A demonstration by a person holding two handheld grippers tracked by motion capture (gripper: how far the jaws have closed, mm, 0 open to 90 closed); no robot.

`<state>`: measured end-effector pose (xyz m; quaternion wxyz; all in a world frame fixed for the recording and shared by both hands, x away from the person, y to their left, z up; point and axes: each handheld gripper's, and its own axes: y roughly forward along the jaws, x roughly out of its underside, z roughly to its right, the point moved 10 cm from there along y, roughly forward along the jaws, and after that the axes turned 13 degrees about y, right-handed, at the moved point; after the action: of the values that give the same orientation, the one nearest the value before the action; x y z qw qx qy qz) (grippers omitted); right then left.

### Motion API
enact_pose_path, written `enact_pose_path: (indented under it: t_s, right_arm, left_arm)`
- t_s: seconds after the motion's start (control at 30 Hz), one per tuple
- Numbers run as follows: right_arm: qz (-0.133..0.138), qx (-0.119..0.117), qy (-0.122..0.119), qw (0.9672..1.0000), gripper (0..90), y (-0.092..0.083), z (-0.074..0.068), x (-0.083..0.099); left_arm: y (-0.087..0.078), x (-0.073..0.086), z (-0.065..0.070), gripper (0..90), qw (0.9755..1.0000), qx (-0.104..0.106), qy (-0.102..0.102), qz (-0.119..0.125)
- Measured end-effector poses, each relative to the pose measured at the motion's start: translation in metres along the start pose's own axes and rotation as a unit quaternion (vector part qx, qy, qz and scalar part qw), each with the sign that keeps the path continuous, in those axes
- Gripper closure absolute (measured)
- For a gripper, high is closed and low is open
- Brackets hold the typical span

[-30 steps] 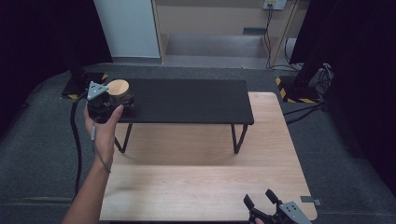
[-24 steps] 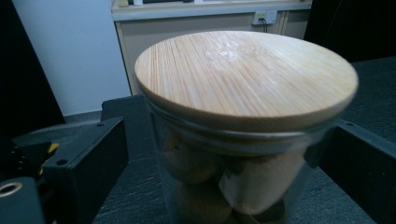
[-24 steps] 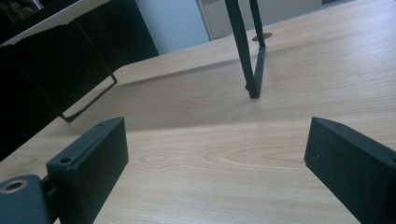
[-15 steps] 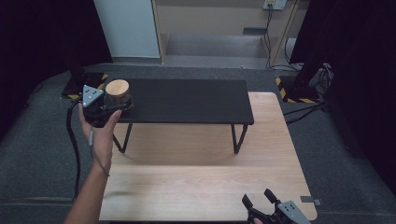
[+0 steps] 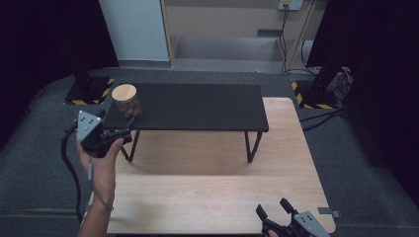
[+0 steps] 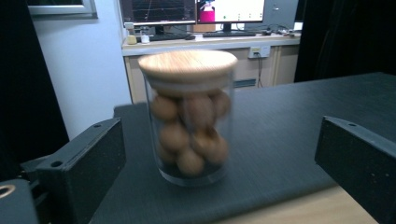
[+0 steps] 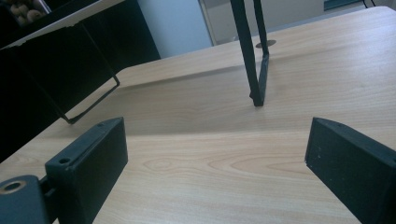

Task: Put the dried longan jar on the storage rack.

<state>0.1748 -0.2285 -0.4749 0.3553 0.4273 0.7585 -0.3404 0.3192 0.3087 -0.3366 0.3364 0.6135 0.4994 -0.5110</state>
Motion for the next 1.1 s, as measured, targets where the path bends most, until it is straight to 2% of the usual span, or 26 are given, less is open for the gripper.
enact_pose_path:
  t_s: [0.1,0.17,0.2,0.27,0.4,0.43,0.47,0.5,0.53,0.6,0.63,0.73,0.83,0.9,1.1]
  right_arm:
    - [0.001,-0.003,-0.003,1.0,5.9,0.002,-0.001,-0.001]
    - [0.0,-0.006,-0.005,1.0,5.9,0.004,-0.003,-0.001]
    - [-0.001,-0.007,-0.006,1.0,5.9,0.006,-0.004,-0.001]
    - [-0.002,-0.01,-0.008,0.9999,5.9,0.008,-0.005,0.0]
    - [-0.009,-0.016,-0.01,0.9998,5.9,0.012,-0.008,0.001]
    - [-0.01,-0.017,-0.011,0.9997,5.9,0.014,-0.009,0.002]
    - [-0.01,-0.019,-0.011,0.9997,5.9,0.014,-0.009,0.002]
    - [-0.01,-0.019,-0.011,0.9997,5.9,0.014,-0.009,0.002]
    - [-0.011,-0.022,-0.013,0.9996,5.9,0.015,-0.011,0.002]
    - [-0.01,-0.023,-0.015,0.9996,5.9,0.016,-0.013,0.002]
    - [-0.009,-0.024,-0.016,0.9995,5.9,0.016,-0.013,0.002]
    - [-0.008,-0.025,-0.016,0.9995,5.8,0.017,-0.014,0.002]
    - [-0.004,-0.022,-0.017,0.9996,5.9,0.016,-0.014,0.003]
    - [-0.003,-0.021,-0.017,0.9996,5.8,0.015,-0.013,0.002]
    - [0.001,-0.015,-0.019,0.9997,5.9,0.014,-0.012,0.002]
  left_arm:
    - [-0.018,0.015,0.011,0.5,1.0,0.0,-0.006,-0.003]
    - [-0.029,0.028,0.019,0.5,0.9999,0.004,-0.016,-0.004]
    - [-0.029,0.028,0.019,0.6,0.9999,0.004,-0.016,-0.004]
    - [-0.043,0.046,0.028,0.6,0.9996,0.01,-0.023,-0.011]
    - [-0.061,0.068,0.04,1.0,0.9993,0.013,-0.029,-0.017]
    - [-0.061,0.068,0.04,1.1,0.9993,0.013,-0.029,-0.017]
    - [-0.067,0.079,0.044,1.1,0.9991,0.016,-0.031,-0.026]
    - [-0.067,0.079,0.044,1.1,0.9991,0.016,-0.031,-0.026]
    - [-0.072,0.09,0.047,1.1,0.9984,0.021,-0.036,-0.037]
    - [-0.074,0.095,0.048,1.0,0.9982,0.022,-0.04,-0.04]
    - [-0.078,0.104,0.051,1.1,0.9978,0.02,-0.041,-0.047]
    - [-0.082,0.112,0.052,1.1,0.9975,0.02,-0.041,-0.053]
    - [-0.085,0.128,0.051,1.3,0.9971,0.025,-0.038,-0.061]
    - [-0.085,0.132,0.051,1.4,0.9965,0.031,-0.039,-0.067]
    - [-0.089,0.134,0.053,1.4,0.9964,0.032,-0.047,-0.064]
